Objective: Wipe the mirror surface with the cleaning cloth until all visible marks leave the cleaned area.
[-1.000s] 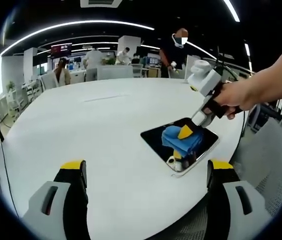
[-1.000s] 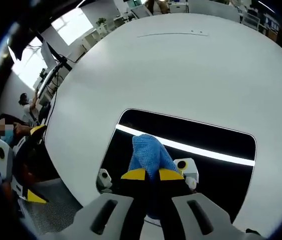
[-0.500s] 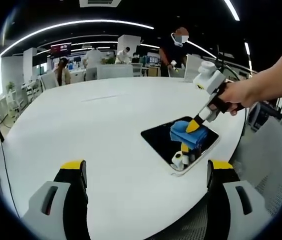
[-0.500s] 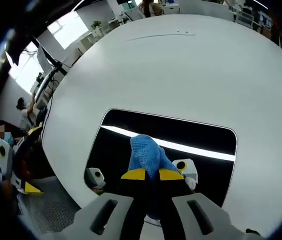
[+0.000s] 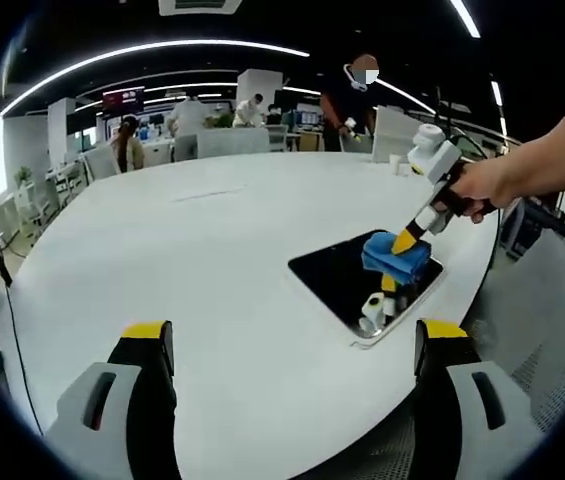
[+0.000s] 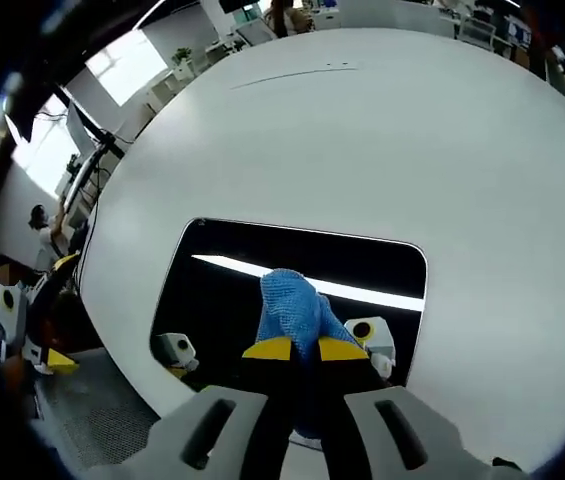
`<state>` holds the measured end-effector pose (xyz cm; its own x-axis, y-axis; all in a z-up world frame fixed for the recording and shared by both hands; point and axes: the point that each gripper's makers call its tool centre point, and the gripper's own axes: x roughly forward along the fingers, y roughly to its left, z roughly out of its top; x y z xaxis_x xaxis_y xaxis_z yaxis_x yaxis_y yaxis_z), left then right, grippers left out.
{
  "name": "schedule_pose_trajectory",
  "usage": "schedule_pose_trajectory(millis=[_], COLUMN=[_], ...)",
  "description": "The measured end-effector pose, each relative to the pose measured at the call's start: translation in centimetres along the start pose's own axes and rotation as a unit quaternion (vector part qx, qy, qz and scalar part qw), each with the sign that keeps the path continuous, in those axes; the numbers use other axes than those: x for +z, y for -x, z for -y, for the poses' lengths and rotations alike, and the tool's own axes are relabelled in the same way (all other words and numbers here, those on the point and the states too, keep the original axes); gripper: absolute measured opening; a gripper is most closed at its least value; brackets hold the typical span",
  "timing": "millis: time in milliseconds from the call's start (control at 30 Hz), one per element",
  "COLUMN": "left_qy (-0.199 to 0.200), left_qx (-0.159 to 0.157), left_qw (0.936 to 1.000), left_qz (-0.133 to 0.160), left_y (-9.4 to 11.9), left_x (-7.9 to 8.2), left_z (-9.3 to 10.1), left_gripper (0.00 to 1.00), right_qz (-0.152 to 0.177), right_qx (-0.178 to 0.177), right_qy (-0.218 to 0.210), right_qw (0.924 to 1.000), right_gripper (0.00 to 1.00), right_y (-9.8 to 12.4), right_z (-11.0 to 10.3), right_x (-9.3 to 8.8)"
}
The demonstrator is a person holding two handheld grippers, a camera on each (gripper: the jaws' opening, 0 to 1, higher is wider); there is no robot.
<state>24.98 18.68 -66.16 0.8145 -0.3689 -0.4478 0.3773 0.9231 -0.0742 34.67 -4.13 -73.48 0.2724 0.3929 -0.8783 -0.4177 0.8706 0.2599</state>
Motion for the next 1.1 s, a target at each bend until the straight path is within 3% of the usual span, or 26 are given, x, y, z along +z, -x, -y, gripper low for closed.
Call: schedule_pose_trajectory(millis=[400,1100], left_qy=[0.003,0.003], left_qx=[0.000,0.000], left_qw=[1.0000,0.9999], left_qz=[0.006,0.010], left_y=[0.0,0.0], left_x=[0.2,0.3], left_z=[0.0,0.0], left_gripper=[0.99,0.99], right_qz=[-0.001,0.007], right_qx=[-0.010,-0.054], right_qy=[-0.006,-0.042], right_qw=[0.9999,0.9977], right_gripper=[0.01,0.01], right_y=[1.0,2.2], right_z=[1.2,5.8], right_x=[-0.3,-0.6])
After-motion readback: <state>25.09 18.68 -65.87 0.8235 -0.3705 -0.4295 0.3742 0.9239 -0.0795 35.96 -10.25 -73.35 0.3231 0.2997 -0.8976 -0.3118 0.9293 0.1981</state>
